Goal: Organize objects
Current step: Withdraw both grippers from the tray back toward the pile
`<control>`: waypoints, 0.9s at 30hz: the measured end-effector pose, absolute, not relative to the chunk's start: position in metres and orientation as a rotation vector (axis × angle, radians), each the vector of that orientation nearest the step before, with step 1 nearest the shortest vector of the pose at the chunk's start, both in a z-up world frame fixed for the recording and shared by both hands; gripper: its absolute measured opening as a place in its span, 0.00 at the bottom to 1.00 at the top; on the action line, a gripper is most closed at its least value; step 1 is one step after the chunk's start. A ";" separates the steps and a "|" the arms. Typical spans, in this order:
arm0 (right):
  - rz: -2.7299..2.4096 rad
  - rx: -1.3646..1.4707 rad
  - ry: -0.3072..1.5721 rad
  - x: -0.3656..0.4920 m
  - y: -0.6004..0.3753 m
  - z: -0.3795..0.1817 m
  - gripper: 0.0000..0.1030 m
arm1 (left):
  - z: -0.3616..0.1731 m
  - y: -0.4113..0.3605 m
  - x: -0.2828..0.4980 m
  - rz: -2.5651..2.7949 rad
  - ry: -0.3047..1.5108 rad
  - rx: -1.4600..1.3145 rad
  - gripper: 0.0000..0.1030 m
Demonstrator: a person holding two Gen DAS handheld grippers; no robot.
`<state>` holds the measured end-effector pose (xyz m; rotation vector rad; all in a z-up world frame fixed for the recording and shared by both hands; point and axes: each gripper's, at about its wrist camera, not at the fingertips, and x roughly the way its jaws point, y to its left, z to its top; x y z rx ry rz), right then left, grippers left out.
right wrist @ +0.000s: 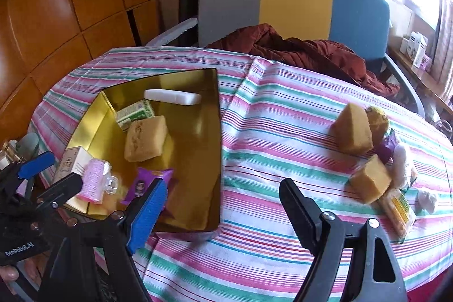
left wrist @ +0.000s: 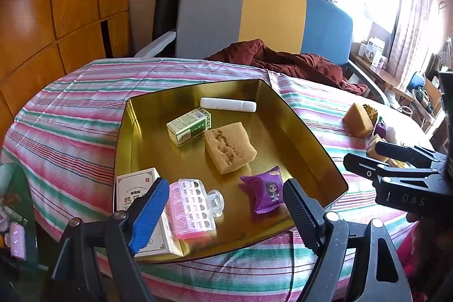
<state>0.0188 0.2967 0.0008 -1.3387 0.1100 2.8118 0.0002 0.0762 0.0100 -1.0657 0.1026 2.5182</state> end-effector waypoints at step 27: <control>2.201 -0.966 0.625 0.094 0.583 -0.003 0.81 | 0.022 0.160 0.001 2.320 0.263 -0.993 0.81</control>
